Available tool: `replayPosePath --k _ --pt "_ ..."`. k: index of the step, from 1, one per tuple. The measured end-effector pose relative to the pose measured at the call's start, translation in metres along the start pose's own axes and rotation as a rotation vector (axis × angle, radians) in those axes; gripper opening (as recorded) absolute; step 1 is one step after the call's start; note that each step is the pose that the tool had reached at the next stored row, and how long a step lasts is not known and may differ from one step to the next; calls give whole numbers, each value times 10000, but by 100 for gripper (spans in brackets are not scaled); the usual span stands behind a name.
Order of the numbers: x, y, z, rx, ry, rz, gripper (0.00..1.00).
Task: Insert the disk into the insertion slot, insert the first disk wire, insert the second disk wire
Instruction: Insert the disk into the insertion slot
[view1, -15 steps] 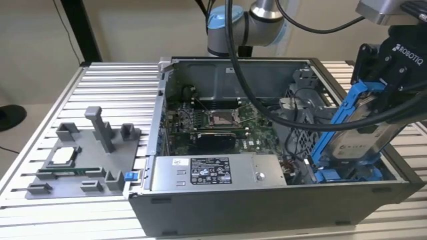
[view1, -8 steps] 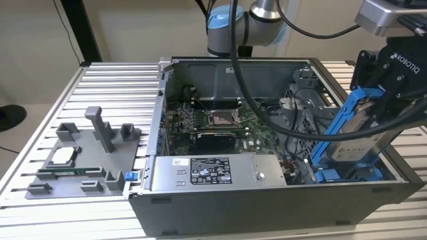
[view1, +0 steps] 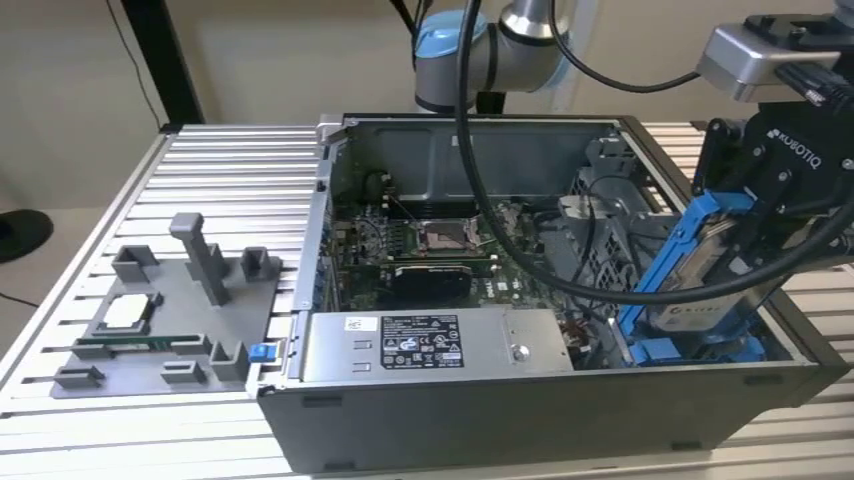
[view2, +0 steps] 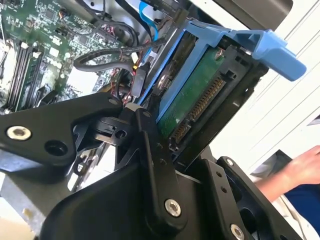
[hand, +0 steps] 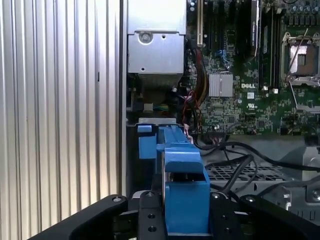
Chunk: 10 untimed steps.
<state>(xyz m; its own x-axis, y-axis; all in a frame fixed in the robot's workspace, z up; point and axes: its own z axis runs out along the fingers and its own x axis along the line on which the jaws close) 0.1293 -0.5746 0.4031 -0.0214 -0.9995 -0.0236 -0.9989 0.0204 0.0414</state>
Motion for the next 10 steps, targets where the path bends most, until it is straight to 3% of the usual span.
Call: replayPosePath --k 10 --pt "1 -1 31 0 -3 10 0"
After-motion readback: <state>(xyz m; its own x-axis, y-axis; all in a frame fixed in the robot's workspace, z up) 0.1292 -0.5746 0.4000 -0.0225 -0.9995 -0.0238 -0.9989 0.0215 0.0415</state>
